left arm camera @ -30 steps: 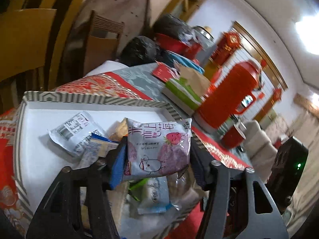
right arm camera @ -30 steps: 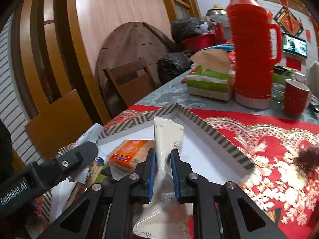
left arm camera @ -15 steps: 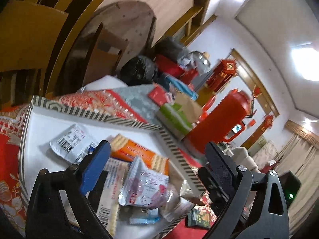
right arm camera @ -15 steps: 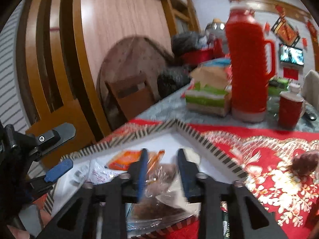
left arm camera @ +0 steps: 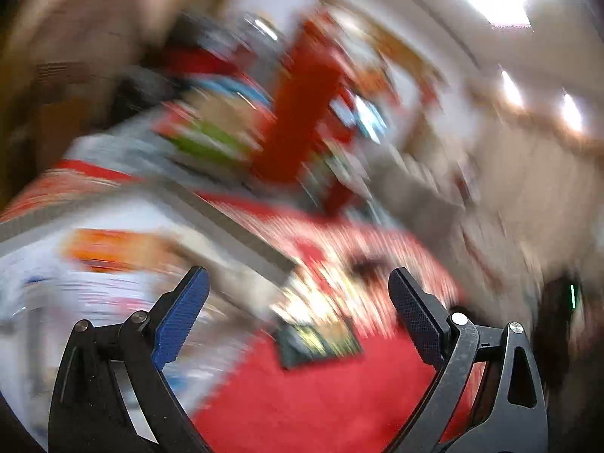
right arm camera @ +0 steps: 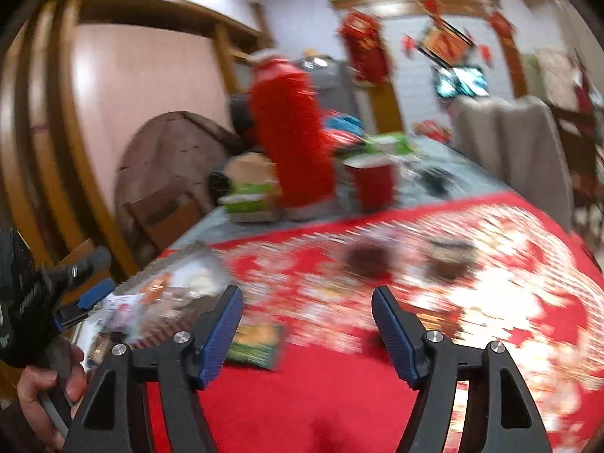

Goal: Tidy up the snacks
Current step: 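Open both grippers to drop the packets into the tray, then move both tools back toward the remaining snacks on the tablecloth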

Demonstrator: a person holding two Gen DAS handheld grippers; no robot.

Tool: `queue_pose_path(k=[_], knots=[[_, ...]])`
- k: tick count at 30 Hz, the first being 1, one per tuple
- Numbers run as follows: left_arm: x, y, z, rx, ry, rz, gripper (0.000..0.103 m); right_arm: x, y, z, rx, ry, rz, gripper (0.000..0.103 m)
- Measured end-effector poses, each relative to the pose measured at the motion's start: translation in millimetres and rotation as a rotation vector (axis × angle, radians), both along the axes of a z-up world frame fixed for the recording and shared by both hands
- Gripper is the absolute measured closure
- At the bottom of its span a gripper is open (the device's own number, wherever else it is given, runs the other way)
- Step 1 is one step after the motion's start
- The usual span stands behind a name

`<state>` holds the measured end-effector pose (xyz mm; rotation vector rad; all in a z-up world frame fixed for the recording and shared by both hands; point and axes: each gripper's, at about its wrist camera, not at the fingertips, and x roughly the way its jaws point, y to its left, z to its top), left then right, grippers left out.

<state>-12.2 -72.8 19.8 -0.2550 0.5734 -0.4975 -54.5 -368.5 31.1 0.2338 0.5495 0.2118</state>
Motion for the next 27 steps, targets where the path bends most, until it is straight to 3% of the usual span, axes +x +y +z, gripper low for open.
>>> queue_pose_path(k=[2,3,6,9,12,14,20,24,27], knots=[[10,-35,-4,0.113,0.046,-0.18,0.007,1,-19,-3,-0.025,0.057,0.0,0.034],[12,-46,-4,0.147,0.023,-0.24,0.007,1,-28,-6,-0.041,0.085,0.009,0.034],[28,-71,-2,0.312,0.013,-0.302,0.007,-2,-47,-9,0.0,0.099,0.0,0.034],[49,-87,-6,0.435,0.116,-0.477,0.007,0,-53,-12,0.031,0.113,-0.012,0.034],[50,-103,-11,0.572,0.138,-0.641,0.007,2,-51,-13,0.035,0.12,0.019,0.034],[53,-111,-16,0.621,0.175,-0.731,0.007,1,-50,-13,0.041,0.111,0.037,0.034],[69,-125,-42,0.794,0.252,-0.824,0.007,0,-59,-15,0.108,0.112,0.035,0.034],[69,-129,-50,0.84,0.255,-0.842,0.007,-2,-63,-16,0.133,0.107,0.028,0.034],[70,-126,-49,0.82,0.254,-0.825,0.01,-2,-62,-15,0.127,0.107,0.036,0.034]])
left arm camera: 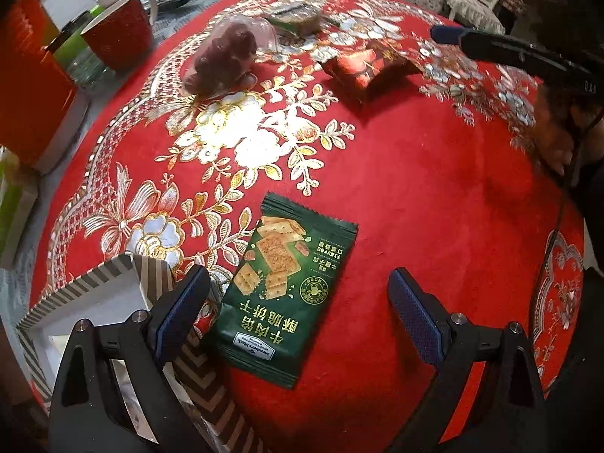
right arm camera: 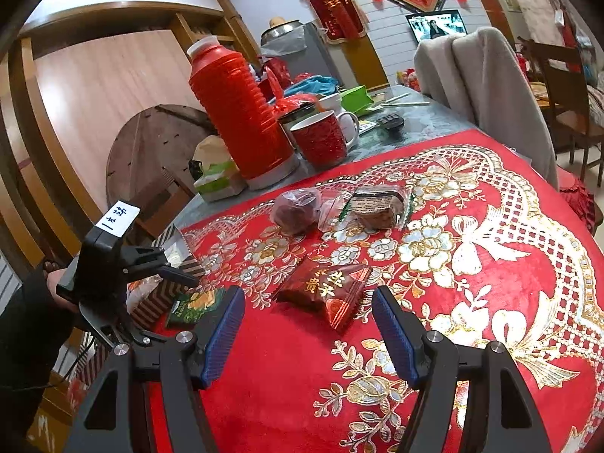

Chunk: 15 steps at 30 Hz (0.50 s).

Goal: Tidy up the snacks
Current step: 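Move both tools back toward the remaining snacks on the tablecloth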

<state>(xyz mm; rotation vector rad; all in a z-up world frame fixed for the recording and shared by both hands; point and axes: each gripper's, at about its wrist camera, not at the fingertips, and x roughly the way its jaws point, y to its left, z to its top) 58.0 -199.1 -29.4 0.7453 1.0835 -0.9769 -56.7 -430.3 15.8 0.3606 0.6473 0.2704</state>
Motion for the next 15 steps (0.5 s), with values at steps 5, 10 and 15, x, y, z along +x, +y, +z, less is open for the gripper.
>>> queue_pose_path(k=[5,10,15], knots=[[-2,2,3,-0.008,-0.04,0.035,0.025,0,-1,-1,0.004,0.003,-0.003,0.034],[-7,-7,4,0.026,-0.055,-0.012,0.031,0,-3,-1,0.009,-0.001,-0.012,0.034],[0,-8,1,0.014,-0.015,0.009,0.037,0,-6,-1,0.023,0.002,-0.024,0.034]])
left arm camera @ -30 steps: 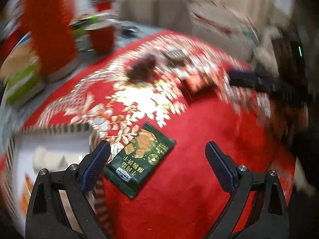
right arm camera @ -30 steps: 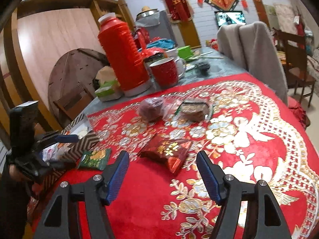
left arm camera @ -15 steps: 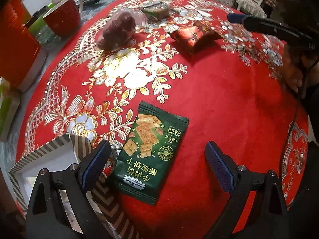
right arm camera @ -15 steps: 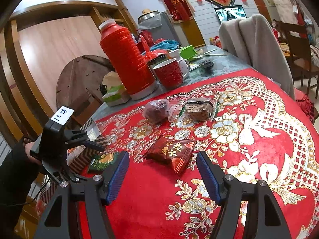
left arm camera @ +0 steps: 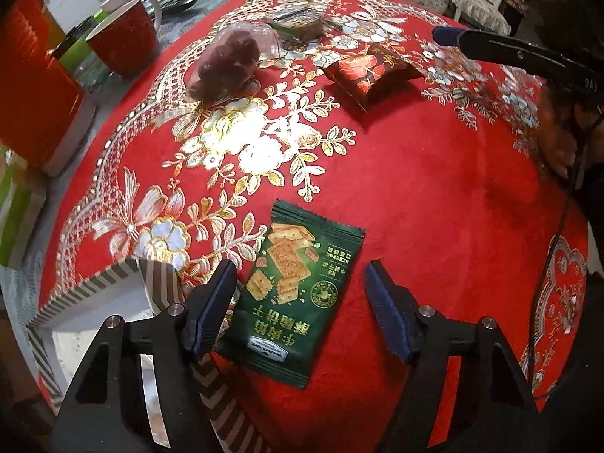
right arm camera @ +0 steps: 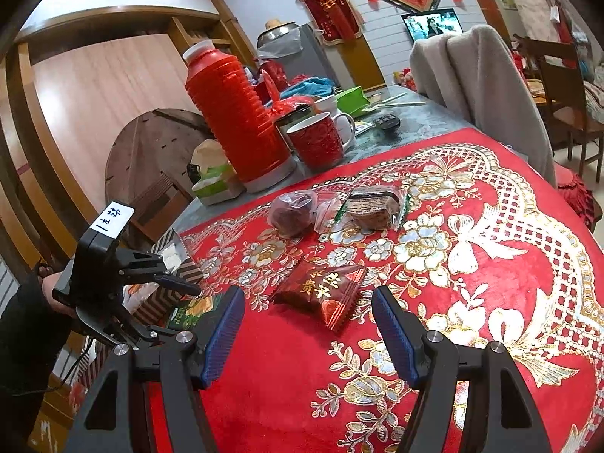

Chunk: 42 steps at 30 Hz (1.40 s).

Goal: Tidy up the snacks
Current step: 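Move both tools back toward the remaining snacks on the tablecloth, then grasp the green cracker packet with the left gripper while the right grasps the red-gold cake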

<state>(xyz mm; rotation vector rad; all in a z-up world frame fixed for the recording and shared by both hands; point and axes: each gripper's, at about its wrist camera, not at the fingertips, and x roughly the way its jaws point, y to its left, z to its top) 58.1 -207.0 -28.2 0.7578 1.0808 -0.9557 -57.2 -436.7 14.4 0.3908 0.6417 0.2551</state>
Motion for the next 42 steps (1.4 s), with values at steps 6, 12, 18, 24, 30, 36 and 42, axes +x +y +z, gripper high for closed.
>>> queue_pose_path(k=[6,12,18,24,30,36,42], knots=[[-19,5,1,-0.047,0.024,0.031,0.057,0,0,-1,0.003,0.003,-0.004,0.034],[-34,1,0,-0.058,-0.003,0.079,0.052,0,-2,-1,0.002,0.005,-0.015,0.034],[-40,10,1,-0.103,0.001,0.139,0.058,0,-1,1,-0.002,-0.005,-0.005,0.034],[-64,18,3,-0.206,0.001,0.28,0.059,15,38,0,-0.399,0.022,0.198,0.034],[-61,13,1,-0.361,0.031,0.397,0.059,43,49,-17,-0.639,0.049,0.299,0.034],[-61,16,0,-0.421,0.013,0.42,0.059,67,52,-13,-0.621,0.057,0.42,0.034],[-58,20,0,-0.449,0.04,0.421,0.059,88,49,-26,-0.511,0.145,0.464,0.062]])
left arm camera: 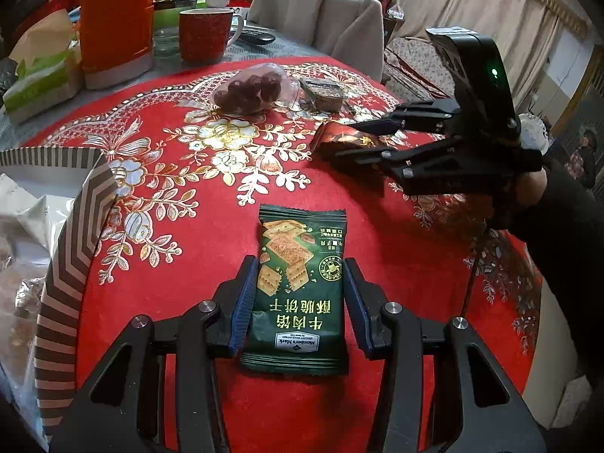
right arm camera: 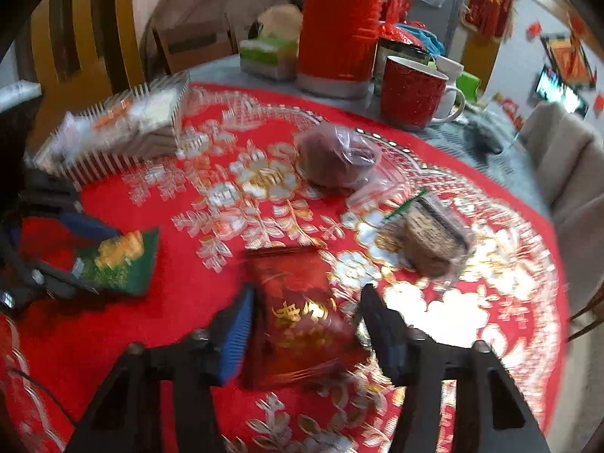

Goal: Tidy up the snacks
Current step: 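Grasp the green cracker packet with the left gripper while the right grasps the red-gold cake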

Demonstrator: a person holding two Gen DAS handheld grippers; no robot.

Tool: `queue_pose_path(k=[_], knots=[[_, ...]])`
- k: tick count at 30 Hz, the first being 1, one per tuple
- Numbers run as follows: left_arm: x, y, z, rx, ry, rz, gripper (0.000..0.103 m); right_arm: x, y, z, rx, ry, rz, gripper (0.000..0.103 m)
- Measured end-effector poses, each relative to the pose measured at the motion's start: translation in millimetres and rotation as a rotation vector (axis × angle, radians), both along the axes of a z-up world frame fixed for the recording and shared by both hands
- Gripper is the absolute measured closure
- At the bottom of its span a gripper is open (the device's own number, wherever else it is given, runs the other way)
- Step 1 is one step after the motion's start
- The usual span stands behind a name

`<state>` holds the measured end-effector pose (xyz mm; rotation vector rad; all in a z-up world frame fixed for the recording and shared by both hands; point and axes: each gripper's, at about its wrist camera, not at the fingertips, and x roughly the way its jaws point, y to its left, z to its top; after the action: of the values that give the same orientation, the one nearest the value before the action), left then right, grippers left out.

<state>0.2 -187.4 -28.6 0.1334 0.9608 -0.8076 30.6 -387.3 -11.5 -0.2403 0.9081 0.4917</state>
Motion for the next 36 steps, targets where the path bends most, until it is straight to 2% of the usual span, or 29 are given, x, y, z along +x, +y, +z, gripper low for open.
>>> queue_pose_path(k=[2,6,11,14,16,18,21,27,32,36], knots=[[0,0,0,0.003,-0.003,0.0,0.059,-2,-2,0,0.039,0.001,-0.014,0.068],[1,1,0,0.0,-0.001,0.001,0.059,-13,-6,2,0.176,0.02,-0.071,0.07],[-1,0,1,0.01,-0.01,0.001,0.059,-39,-9,16,0.484,-0.056,-0.247,0.07],[-3,-3,0,0.026,-0.024,0.003,0.059,-47,-1,14,0.587,-0.081,-0.378,0.07],[-4,-6,0,0.044,-0.038,0.004,0.059,-51,8,19,0.573,-0.116,-0.408,0.07],[-5,-9,0,0.059,-0.052,0.006,0.059,-55,11,25,0.576,-0.149,-0.391,0.07],[-7,-12,-1,0.08,-0.077,0.016,0.059,-53,1,21,0.642,-0.128,-0.408,0.07],[-15,-27,-4,0.15,-0.173,0.027,0.059,-53,3,23,0.645,-0.131,-0.38,0.07],[-8,-14,-1,0.077,-0.117,0.039,0.059,-54,0,22,0.659,-0.133,-0.38,0.07],[-11,-17,-1,0.094,-0.128,0.039,0.059,-56,-1,21,0.668,-0.131,-0.37,0.07]])
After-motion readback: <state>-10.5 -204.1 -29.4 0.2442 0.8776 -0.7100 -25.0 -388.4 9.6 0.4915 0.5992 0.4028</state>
